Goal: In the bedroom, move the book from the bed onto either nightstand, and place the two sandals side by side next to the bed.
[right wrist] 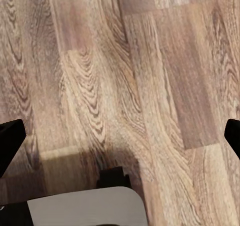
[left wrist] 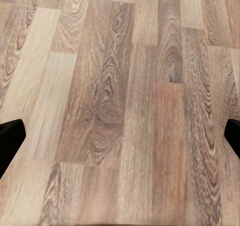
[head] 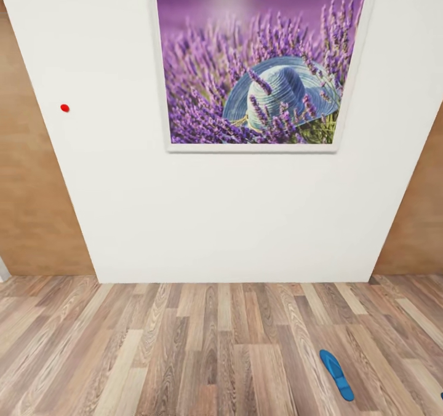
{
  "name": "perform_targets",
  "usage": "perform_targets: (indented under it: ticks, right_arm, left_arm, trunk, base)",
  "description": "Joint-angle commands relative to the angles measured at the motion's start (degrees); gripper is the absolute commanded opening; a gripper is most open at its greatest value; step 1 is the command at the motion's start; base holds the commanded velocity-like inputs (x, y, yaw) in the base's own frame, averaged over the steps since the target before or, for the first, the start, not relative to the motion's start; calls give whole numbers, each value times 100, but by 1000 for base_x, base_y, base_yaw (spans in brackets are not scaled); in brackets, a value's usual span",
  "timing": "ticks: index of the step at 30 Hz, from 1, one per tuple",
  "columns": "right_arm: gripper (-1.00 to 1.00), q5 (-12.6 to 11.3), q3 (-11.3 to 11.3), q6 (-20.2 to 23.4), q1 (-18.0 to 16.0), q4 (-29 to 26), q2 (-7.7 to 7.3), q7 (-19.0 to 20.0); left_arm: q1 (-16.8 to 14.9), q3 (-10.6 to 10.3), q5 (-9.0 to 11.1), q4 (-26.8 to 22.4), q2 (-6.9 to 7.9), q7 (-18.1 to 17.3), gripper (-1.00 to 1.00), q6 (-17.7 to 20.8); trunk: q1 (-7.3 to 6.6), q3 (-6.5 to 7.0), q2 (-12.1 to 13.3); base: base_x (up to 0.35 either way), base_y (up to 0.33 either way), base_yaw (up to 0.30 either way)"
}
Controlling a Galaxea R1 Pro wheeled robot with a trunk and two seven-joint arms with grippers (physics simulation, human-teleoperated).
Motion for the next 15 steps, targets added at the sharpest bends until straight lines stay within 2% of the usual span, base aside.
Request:
perform_targets:
  ticks: [1, 15]
  right_arm:
    - [100, -30, -3, -20, -2, 3, 0, 3]
    - [100, -30, -3, -21, -2, 3, 0, 1]
  left_arm:
    - [-2, 5, 42, -1, -2, -5, 100, -11]
    - [-2, 5, 42, -1, 0, -7, 100, -11]
  trunk:
    - [0, -9, -3]
    - [0, -79, -3]
  base:
    - [0, 0, 275]
    - [0, 0, 257]
